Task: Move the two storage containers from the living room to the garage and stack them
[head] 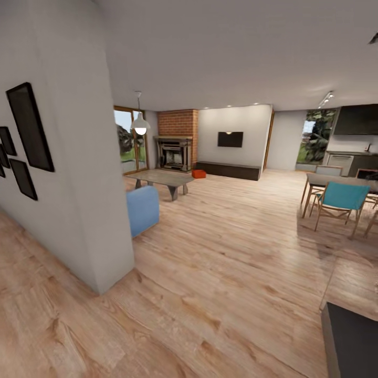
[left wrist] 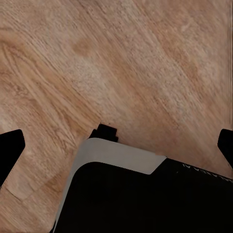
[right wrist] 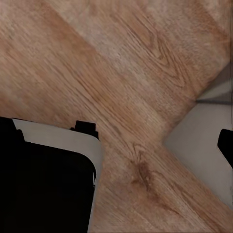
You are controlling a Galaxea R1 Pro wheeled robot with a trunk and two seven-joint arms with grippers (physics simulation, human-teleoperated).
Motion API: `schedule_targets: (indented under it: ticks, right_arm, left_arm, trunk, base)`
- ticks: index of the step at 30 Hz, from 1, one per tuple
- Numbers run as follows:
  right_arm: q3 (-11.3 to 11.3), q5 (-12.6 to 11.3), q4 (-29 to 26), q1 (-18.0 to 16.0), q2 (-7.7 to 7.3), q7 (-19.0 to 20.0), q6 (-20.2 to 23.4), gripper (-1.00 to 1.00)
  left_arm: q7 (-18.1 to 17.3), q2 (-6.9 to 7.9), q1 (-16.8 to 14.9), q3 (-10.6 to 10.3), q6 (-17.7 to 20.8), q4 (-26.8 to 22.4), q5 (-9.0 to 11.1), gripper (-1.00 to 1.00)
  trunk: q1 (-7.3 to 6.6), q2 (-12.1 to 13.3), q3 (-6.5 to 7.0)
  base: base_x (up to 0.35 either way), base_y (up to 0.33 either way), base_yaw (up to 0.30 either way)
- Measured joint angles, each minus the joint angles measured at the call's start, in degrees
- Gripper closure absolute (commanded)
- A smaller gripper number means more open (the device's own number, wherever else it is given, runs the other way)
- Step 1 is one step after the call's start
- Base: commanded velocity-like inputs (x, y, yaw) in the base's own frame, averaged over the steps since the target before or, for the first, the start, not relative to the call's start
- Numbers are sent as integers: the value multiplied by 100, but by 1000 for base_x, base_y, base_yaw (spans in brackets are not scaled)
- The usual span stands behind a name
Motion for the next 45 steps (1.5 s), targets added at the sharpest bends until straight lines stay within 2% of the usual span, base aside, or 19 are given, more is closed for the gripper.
schedule_targets:
  ticks: [26,40,45]
  right_arm:
    - [9,1,0,1,-8,9,-7,-100]
    - [9,7,-2,1,-9,9,0,-100]
    - [10,8,0,-1,-9,14,2,-100]
  left_arm:
    - [2,5,0,-1,7,-1,0,-100]
    - [3,5,0,0,6,0,0,-100]
    - [3,6,1,3,0,-1,1,-100]
  trunk:
    - [0,0,0]
    - [0,0,0]
    - [0,0,0]
  base:
    - [323,0,-32]
    - [323,0,-235]
    - [323,0,-42]
